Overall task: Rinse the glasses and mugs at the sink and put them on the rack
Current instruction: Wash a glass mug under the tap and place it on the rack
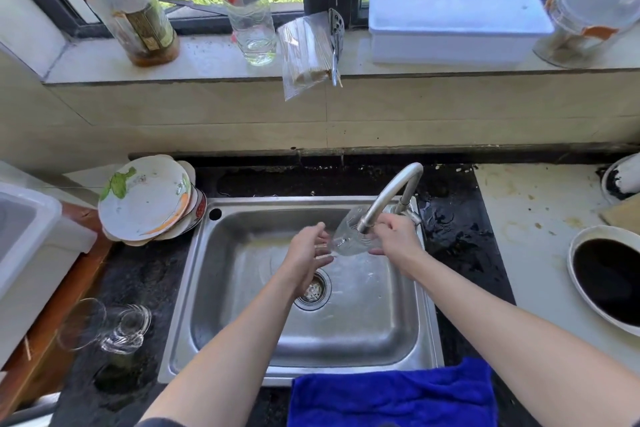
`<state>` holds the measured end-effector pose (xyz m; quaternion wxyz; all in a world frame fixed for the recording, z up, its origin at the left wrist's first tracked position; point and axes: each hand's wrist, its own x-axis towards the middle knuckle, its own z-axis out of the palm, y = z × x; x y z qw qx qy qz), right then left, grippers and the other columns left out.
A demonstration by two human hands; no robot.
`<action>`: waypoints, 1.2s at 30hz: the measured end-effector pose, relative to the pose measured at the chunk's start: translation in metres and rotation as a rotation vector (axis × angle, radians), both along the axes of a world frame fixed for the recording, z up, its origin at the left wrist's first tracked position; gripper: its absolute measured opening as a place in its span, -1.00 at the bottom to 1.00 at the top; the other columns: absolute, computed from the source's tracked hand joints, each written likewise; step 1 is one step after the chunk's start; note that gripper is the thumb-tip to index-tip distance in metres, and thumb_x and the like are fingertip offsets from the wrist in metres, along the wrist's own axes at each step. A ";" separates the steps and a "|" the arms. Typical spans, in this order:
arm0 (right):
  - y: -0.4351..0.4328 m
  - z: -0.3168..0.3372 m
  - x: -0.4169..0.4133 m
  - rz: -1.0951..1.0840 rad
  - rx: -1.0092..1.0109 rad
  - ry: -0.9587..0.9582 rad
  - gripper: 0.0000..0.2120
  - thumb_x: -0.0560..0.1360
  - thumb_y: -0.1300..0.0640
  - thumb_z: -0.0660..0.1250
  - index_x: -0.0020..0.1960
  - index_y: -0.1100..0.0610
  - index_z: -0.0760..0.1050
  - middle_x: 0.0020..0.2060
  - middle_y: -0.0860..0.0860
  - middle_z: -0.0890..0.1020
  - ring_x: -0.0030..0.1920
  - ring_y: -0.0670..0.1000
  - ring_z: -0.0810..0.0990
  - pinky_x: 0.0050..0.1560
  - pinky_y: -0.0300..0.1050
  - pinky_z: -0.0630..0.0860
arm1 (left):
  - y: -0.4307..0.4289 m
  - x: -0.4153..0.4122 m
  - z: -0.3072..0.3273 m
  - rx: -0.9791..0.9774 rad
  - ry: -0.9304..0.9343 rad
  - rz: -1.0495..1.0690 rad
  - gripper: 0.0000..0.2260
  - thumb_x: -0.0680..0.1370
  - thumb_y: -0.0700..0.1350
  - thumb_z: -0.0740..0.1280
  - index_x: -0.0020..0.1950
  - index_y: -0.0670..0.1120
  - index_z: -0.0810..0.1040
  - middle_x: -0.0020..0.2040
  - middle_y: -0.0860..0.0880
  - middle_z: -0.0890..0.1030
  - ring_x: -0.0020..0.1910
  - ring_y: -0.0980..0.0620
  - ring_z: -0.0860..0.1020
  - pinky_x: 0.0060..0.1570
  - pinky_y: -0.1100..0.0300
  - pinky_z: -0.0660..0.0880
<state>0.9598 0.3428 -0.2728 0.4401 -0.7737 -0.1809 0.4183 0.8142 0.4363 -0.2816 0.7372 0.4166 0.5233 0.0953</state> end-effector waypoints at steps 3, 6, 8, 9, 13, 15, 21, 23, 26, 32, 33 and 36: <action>-0.002 0.007 -0.008 0.039 0.051 -0.082 -0.68 0.60 0.22 0.20 -0.18 -0.08 0.60 -0.08 0.01 0.67 0.06 0.12 0.63 -0.08 0.11 0.66 | 0.004 0.003 -0.008 -0.193 0.028 0.005 -0.71 0.61 0.13 0.17 0.07 -0.08 0.48 0.02 -0.13 0.54 -0.11 -0.15 0.54 -0.16 0.06 0.48; -0.001 0.006 -0.013 0.161 0.034 -0.099 -0.75 0.55 0.17 0.31 -0.20 -0.13 0.61 -0.14 -0.08 0.70 -0.01 0.09 0.67 0.01 0.22 0.61 | 0.006 0.013 -0.013 -0.293 0.004 -0.030 -0.68 0.58 0.16 0.19 0.03 -0.06 0.57 -0.06 -0.08 0.62 -0.16 -0.07 0.57 -0.23 0.14 0.44; -0.007 0.011 -0.010 0.239 0.071 -0.227 -0.82 0.54 0.15 0.33 -0.16 -0.09 0.58 -0.23 -0.15 0.64 -0.13 -0.09 0.61 -0.03 0.04 0.59 | 0.008 0.017 -0.019 -0.288 -0.013 0.035 -0.70 0.58 0.12 0.24 0.03 -0.08 0.60 -0.09 -0.07 0.62 -0.16 -0.05 0.57 -0.22 0.13 0.46; -0.014 0.016 -0.008 0.287 0.097 -0.421 -0.86 0.54 0.14 0.32 -0.12 -0.08 0.57 -0.24 -0.17 0.61 -0.16 -0.12 0.55 -0.07 -0.05 0.55 | 0.010 0.018 -0.021 -0.292 -0.028 0.078 -0.69 0.56 0.11 0.26 0.08 -0.09 0.60 -0.05 -0.08 0.63 -0.15 -0.05 0.58 -0.21 0.11 0.47; -0.041 0.021 -0.002 0.571 0.279 -1.105 -0.76 0.41 0.22 0.30 0.06 0.15 0.60 -0.03 -0.01 0.63 0.03 -0.02 0.53 -0.06 -0.09 0.56 | 0.011 0.026 -0.020 -0.263 -0.046 0.128 -0.62 0.51 0.12 0.31 0.21 -0.07 0.56 0.10 -0.10 0.58 -0.15 -0.05 0.56 -0.21 0.12 0.49; -0.038 0.016 -0.007 0.847 0.067 -0.963 -0.56 0.41 0.23 0.30 0.29 0.12 0.49 0.14 0.01 0.58 0.19 -0.02 0.46 0.04 -0.06 0.52 | 0.008 0.036 -0.017 -0.243 -0.030 0.074 -0.68 0.52 0.10 0.31 0.12 -0.09 0.57 -0.05 -0.08 0.62 -0.25 -0.01 0.56 -0.24 0.15 0.46; -0.027 0.010 -0.009 0.960 -0.086 -0.863 -0.44 0.49 0.23 0.20 0.47 -0.03 0.24 0.34 0.00 0.47 0.32 0.06 0.44 0.12 0.01 0.48 | 0.017 0.043 -0.026 -0.231 -0.021 0.003 -0.74 0.55 0.06 0.28 0.04 -0.12 0.53 -0.31 -0.06 0.58 -0.48 0.03 0.53 -0.46 0.23 0.46; -0.040 0.006 0.000 0.983 0.045 -0.858 -0.37 0.45 0.28 0.21 0.47 -0.10 0.24 0.37 -0.03 0.47 0.34 0.06 0.45 0.16 0.05 0.53 | 0.022 0.040 -0.028 -0.222 -0.010 0.006 -0.78 0.57 0.03 0.28 -0.03 -0.13 0.52 -0.37 -0.07 0.59 -0.47 0.01 0.54 -0.40 0.21 0.47; -0.025 0.007 -0.004 0.937 -0.112 -0.946 -0.44 0.48 0.24 0.22 0.47 0.00 0.29 0.37 -0.02 0.45 0.35 0.04 0.40 0.19 0.02 0.47 | 0.016 0.047 -0.028 -0.211 0.013 -0.062 -0.79 0.56 0.03 0.29 -0.05 -0.11 0.54 -0.40 -0.05 0.58 -0.45 0.02 0.53 -0.38 0.21 0.45; -0.040 -0.002 0.008 1.027 0.093 -0.937 -0.46 0.41 0.30 0.28 0.37 0.04 0.44 0.31 0.00 0.54 0.24 0.09 0.55 0.02 0.02 0.56 | 0.032 0.038 -0.029 -0.208 0.050 -0.119 -0.83 0.55 0.03 0.30 -0.09 -0.07 0.53 -0.38 -0.05 0.60 -0.43 -0.01 0.54 -0.27 0.16 0.44; -0.040 -0.005 0.011 1.021 0.098 -0.979 -0.50 0.40 0.30 0.31 0.32 0.07 0.50 0.28 0.01 0.56 0.24 0.10 0.55 0.00 0.03 0.57 | 0.029 0.038 -0.028 -0.223 0.058 -0.156 -0.82 0.56 0.04 0.28 -0.11 -0.06 0.53 -0.41 -0.04 0.60 -0.47 0.01 0.52 -0.33 0.19 0.39; -0.022 -0.002 0.000 0.972 -0.028 -0.992 -0.61 0.50 0.18 0.29 0.32 0.08 0.47 0.23 0.01 0.56 0.24 0.10 0.51 0.07 0.07 0.52 | 0.023 0.043 -0.025 -0.290 0.018 -0.245 -0.75 0.56 0.09 0.25 -0.11 -0.07 0.53 -0.32 -0.03 0.57 -0.44 0.04 0.47 -0.37 0.21 0.34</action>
